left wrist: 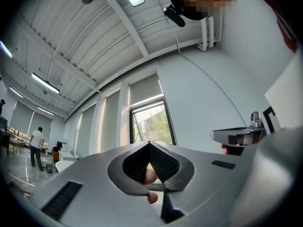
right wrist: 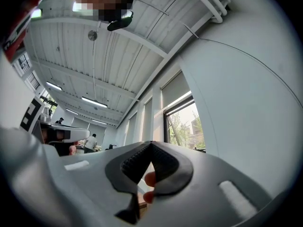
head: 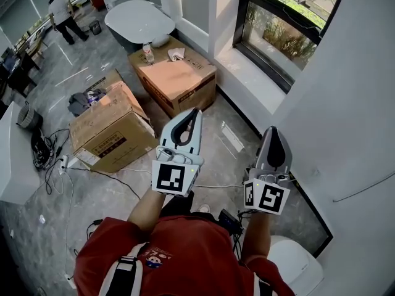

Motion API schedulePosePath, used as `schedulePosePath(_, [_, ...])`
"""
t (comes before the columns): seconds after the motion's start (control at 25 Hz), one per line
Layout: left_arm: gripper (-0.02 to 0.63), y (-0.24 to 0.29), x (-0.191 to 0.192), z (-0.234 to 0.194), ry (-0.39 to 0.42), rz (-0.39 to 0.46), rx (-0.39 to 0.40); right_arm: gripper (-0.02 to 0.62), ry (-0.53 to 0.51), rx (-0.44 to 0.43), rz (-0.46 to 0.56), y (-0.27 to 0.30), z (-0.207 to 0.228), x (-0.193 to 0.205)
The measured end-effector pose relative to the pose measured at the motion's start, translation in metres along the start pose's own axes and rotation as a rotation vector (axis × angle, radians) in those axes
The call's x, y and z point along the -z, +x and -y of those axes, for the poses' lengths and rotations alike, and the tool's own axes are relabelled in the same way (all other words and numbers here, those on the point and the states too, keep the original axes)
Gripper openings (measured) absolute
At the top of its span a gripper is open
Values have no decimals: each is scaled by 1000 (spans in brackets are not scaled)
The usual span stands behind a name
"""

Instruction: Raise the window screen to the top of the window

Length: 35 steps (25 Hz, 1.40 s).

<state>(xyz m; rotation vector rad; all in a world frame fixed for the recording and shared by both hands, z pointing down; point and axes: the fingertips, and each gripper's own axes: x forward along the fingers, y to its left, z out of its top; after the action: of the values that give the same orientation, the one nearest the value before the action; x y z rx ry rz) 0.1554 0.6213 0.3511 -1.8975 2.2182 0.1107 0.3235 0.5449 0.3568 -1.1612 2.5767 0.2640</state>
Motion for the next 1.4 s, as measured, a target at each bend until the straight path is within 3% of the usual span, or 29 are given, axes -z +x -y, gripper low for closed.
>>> schedulePosePath(0.32, [6, 16, 12, -12, -15, 10, -2, 9, -33, -14, -1, 22, -3, 11])
schedulePosePath(0.64, [6, 71, 37, -42, -29, 26, 9, 9, -99, -27, -25, 82, -7, 37])
schedulePosePath(1.4, [5, 228, 79, -199, -72, 34, -13, 9, -147, -22, -60, 291, -43, 101])
